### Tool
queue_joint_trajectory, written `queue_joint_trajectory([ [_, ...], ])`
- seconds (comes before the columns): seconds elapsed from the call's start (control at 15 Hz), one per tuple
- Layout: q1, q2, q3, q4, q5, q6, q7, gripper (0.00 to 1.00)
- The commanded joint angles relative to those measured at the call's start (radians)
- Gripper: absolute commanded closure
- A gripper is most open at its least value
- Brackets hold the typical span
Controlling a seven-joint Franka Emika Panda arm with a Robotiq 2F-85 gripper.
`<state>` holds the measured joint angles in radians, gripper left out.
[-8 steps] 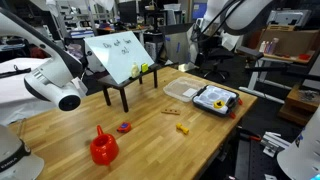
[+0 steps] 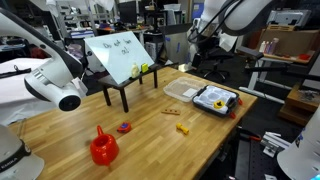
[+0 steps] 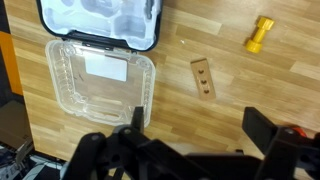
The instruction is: Move the orange teapot to the right side of the table
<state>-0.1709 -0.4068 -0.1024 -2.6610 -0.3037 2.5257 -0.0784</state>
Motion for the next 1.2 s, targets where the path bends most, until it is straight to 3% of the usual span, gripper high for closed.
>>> queue_joint_trajectory([
  [0.0, -0.003, -0.001, 0.004, 0.001, 0.005, -0.003, -0.003, 0.00],
  [0.47, -0.003, -0.001, 0.004, 0.001, 0.005, -0.003, -0.003, 0.00],
  [0.67, 0.024, 0.041, 0.017, 0.029, 0.059, -0.015, 0.037, 0.00],
  [0.87, 0.042, 0.128, 0.092, 0.090, 0.059, -0.021, 0.163, 0.00],
  [1.13, 0.059, 0.261, 0.209, 0.220, -0.059, -0.037, 0.407, 0.00],
])
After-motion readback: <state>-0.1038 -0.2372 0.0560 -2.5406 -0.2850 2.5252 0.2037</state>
